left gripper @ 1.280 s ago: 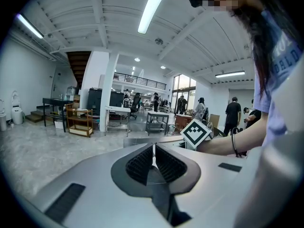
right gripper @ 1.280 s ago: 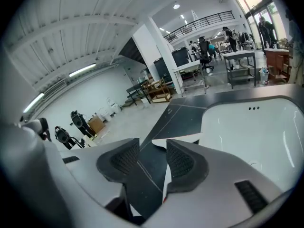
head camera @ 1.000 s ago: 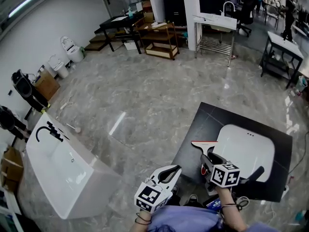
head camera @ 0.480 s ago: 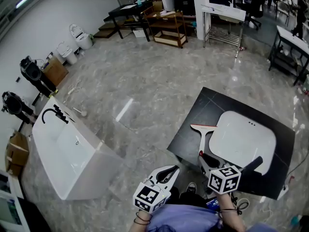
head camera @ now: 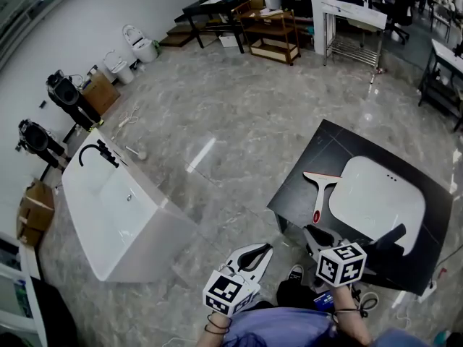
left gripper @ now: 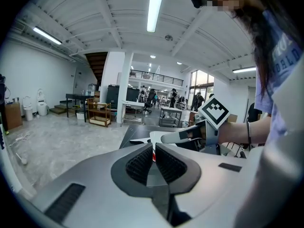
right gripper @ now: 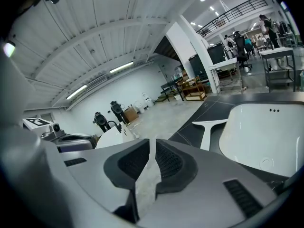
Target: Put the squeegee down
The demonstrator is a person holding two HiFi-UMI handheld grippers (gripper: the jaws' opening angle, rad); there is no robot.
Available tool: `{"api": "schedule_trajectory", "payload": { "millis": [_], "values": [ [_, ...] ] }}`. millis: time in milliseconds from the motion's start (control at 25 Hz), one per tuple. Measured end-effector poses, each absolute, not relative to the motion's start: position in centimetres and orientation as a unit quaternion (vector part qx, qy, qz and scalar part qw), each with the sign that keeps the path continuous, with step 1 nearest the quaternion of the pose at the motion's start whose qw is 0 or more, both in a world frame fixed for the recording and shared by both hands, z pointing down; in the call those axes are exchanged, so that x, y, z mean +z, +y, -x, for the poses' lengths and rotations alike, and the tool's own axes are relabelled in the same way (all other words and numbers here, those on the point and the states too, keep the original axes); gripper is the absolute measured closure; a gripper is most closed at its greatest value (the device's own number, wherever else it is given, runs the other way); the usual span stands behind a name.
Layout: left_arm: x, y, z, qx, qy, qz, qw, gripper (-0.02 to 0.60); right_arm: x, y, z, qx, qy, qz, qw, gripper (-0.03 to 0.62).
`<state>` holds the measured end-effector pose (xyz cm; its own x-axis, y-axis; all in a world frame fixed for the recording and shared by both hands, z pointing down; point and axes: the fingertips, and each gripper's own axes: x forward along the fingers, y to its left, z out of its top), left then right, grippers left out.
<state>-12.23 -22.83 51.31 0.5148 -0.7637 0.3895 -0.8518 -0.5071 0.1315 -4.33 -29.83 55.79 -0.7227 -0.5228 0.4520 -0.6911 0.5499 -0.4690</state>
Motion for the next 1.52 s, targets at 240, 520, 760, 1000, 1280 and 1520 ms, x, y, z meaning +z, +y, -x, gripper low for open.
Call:
{"api": "schedule_trajectory", "payload": {
  "millis": [240, 520, 760, 1000, 1280, 1520],
  "values": [
    [50.3, -18.1, 14.6, 0.122, -0.492, -0.849, 0.146, 0.555, 54.8, -26.2, 6.2, 0.304, -0.878, -0.344, 0.135, 0.543],
    [49.8, -8.7, 16.0, 0.101, -0.506, -0.846, 0.136, 0.555, 55.3, -17.3, 6.8, 0.307, -0.877, -0.343, 0.137, 0.545],
    [49.9, 0.2, 17.8, 0.086, -0.516, -0.839, 0.149, 0.555, 54.4, -8.8, 7.9, 0.311, -0.878, -0.339, 0.134, 0.549],
    [49.4, 5.3, 17.5, 0.070, -0.515, -0.842, 0.145, 0.555, 53.5, -2.6, 7.3, 0.299, -0.881, -0.339, 0.139, 0.551],
    [48.2, 6.8, 14.7, 0.058, -0.488, -0.859, 0.139, 0.555, 51.5, -0.1, 5.8, 0.278, -0.884, -0.347, 0.144, 0.553],
    [47.8, 7.3, 13.6, 0.057, -0.487, -0.861, 0.135, 0.555, 50.6, 1.4, 4.4, 0.269, -0.887, -0.347, 0.141, 0.553]
  ]
}}
